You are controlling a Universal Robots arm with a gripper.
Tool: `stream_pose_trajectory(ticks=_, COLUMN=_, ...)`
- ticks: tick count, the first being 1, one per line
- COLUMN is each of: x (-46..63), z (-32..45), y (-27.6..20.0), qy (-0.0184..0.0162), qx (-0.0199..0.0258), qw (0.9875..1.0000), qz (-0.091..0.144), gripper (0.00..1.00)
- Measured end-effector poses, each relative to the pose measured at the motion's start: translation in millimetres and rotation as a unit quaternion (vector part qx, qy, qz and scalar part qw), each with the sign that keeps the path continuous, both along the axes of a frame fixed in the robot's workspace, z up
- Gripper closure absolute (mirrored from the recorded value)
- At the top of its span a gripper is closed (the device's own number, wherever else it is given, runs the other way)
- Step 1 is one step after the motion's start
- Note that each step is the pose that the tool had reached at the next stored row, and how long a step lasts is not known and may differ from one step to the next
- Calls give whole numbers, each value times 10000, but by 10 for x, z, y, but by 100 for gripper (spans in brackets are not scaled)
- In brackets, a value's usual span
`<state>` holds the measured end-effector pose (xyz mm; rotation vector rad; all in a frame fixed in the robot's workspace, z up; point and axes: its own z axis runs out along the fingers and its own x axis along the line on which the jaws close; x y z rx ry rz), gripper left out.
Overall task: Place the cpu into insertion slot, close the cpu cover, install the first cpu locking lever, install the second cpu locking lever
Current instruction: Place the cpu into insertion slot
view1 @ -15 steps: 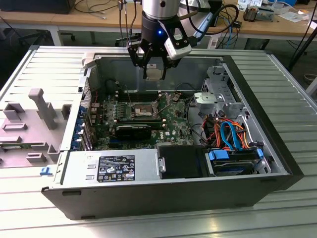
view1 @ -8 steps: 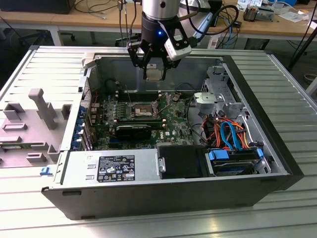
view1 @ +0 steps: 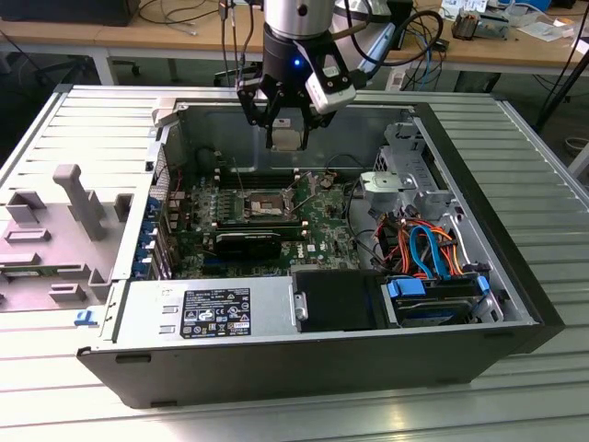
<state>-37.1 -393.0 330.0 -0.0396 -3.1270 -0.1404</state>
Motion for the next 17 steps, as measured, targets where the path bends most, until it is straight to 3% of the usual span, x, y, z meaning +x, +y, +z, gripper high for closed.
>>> stream_pose_trajectory(ticks=17, x=0, z=-26, y=-23, qy=0, qx=0, qw=10000, qz=0, gripper=45)
